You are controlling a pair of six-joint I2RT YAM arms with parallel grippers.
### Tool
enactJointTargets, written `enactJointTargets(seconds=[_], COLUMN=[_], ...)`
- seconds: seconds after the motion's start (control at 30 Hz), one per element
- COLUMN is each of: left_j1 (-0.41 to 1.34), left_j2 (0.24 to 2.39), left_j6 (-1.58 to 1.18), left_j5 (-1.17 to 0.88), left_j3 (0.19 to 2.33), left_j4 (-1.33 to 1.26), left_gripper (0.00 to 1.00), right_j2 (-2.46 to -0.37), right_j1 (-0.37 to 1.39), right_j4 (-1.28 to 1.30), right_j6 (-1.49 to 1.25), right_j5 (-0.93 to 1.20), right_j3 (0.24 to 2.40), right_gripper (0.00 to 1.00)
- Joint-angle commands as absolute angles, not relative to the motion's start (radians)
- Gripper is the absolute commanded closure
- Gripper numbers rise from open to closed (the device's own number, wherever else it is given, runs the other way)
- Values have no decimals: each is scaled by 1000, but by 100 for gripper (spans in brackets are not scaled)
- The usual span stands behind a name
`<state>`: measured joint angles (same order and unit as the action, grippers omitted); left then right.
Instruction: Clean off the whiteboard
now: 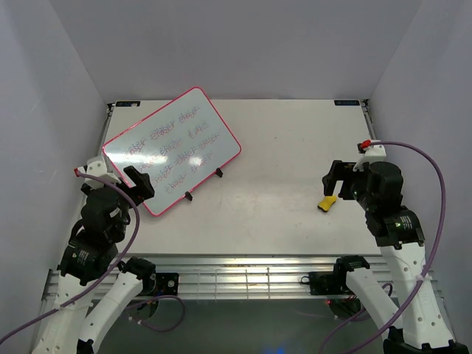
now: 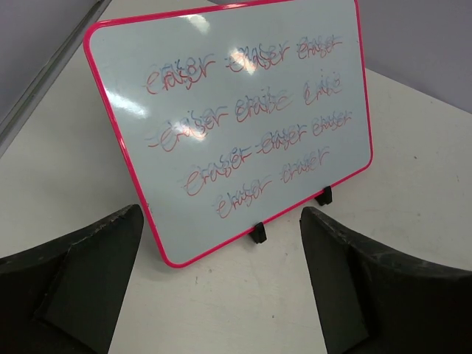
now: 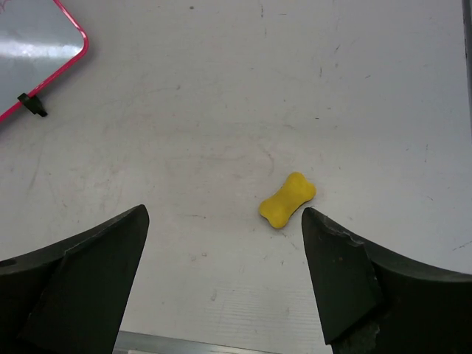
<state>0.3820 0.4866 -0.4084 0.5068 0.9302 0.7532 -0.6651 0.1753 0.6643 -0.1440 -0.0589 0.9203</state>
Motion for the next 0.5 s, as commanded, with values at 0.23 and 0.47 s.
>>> enactJointTargets(seconds=[0.23,0.47], left_j1=[383,383], left_j2=[489,672], left_j6=[-434,-377], left_j5=[433,324], left_j3=[879,955], left_j4=[675,627], left_gripper=[2,2], right_j2=[-609,-532], right_j1=[176,178], right_j4=[549,410], right_j6=[-149,-196], right_j5=[-11,81], right_j3=[867,784], right_gripper=[10,10])
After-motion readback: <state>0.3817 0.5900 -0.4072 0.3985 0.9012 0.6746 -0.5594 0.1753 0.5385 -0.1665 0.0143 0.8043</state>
